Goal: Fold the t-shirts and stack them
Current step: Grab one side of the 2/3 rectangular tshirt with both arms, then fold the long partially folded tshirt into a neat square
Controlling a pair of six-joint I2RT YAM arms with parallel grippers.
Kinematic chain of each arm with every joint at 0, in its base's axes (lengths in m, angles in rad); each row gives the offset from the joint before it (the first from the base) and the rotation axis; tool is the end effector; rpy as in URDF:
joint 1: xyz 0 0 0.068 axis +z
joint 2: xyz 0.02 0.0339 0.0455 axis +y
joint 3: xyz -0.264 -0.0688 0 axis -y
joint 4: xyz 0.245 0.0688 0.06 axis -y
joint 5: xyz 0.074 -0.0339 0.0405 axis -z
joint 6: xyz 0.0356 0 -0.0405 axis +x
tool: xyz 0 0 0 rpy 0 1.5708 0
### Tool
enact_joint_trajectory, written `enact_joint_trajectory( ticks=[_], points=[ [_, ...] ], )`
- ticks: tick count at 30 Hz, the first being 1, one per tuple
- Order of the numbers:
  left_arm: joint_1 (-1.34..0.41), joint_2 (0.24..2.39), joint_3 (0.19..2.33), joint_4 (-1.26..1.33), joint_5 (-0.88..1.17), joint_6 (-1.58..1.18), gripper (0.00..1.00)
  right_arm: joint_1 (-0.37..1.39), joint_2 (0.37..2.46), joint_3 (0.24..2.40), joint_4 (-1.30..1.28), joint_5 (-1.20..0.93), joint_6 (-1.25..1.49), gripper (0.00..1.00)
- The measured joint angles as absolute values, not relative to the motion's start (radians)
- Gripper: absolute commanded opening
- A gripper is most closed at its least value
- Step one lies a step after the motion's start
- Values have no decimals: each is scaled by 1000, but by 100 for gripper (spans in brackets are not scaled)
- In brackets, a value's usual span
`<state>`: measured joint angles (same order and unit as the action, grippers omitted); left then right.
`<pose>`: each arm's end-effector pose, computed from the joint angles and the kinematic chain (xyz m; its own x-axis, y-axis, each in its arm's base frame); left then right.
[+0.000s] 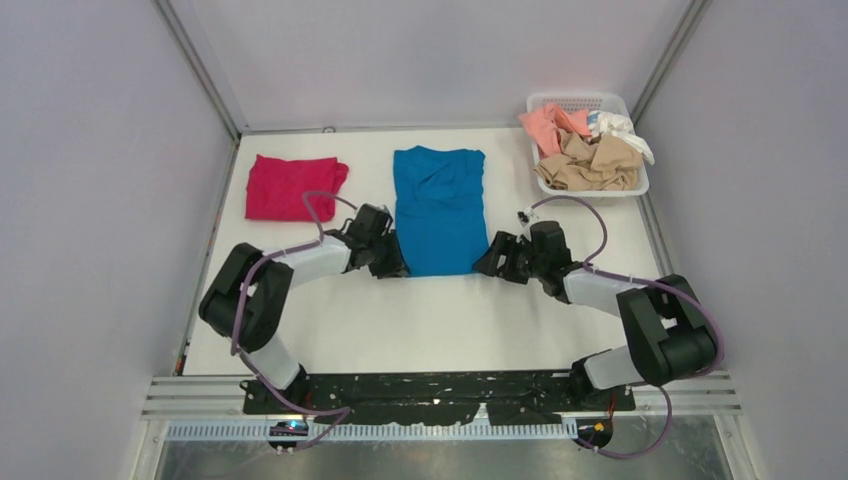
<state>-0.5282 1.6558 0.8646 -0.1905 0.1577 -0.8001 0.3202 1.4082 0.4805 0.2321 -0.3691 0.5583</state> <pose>0.2718 -0.1651 0.1537 -0.9114 -0.2885 -0.2934 -0.1160 0.8642 -0.4896 0.2375 0.0923 0.1452 -0.8107 0.2517 -0.5286 -0.1497 0.7837 0.6028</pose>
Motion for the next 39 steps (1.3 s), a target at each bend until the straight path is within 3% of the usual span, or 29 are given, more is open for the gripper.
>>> enact_joint_trajectory(
  ticks=[1, 2, 11, 13, 24, 39],
  points=[
    [-528, 1666, 872, -190, 159, -804, 3, 320, 1418, 483, 244, -373, 561, 70],
    [-528, 1676, 879, -191, 157, -803, 0, 320, 1424, 484, 251, -376, 564, 66],
    [-529, 1710, 918, -203, 156, -781, 0, 318, 1505, 505, 259, -386, 568, 11],
    [-529, 1710, 918, -202, 155, -780, 0, 318, 1515, 507, 258, -387, 564, 7],
    [-535, 1598, 854, -234, 130, -759, 0, 318, 1443, 508, 192, -433, 506, 6],
    [-721, 994, 688, -428, 16, -772, 0, 337, 689, 471, -274, -576, 360, 6]
  ],
)
